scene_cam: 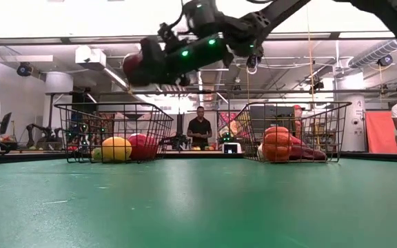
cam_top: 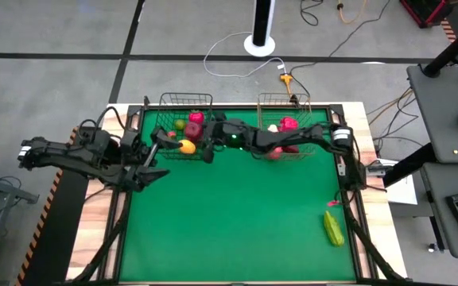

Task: Sort produce into baskets
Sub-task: Put the apple into the black wire basket, then put the cucumber into the gold wire basket

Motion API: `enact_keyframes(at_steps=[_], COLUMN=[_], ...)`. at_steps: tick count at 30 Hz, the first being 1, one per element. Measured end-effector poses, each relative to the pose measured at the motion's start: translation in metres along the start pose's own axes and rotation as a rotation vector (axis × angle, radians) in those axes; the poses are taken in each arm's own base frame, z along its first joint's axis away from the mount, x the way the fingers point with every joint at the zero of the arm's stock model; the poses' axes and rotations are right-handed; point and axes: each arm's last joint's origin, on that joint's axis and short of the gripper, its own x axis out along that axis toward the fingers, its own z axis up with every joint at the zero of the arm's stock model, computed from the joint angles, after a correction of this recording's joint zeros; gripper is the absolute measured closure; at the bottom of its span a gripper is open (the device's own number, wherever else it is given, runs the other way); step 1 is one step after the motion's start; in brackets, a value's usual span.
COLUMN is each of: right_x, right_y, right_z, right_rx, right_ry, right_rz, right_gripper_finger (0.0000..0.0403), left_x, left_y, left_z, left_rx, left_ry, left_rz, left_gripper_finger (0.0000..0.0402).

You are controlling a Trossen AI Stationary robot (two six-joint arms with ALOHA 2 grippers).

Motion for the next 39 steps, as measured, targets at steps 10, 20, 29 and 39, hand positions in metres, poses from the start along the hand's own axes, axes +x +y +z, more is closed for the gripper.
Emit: enact_keyframes(at_steps=[10, 20, 29, 39], right_x=[0.015, 0.014, 0.014, -0.026], right_y=[-0.002, -0.003, -0.003, 0.013], right_z=[0.001, -0.002, -0.003, 0.034], right_rx=[-0.002, 0.039, 0.013, -0.04], right_ry=[0.121, 0.174, 0.182, 0.315], right_rz=[0.001, -0.001, 0.002, 0.057], right_gripper_finger=[0.0129, 0.0078, 0.005, 0.0049], left_x=[0.001, 0.006, 0.009, 0.004], left_y=[0.002, 0.004, 0.006, 0.014], left_z=[-0.006, -0.012, -0.017, -0.036], left_rx=[-0.002, -0.004, -0.004, -0.049], left_ry=[0.054, 0.081, 0.101, 0.284], left_rz=[0.015, 0.027, 0.046, 0.22], left_gripper_finger=[0.0002, 0.0002, 0.0002, 0.0002])
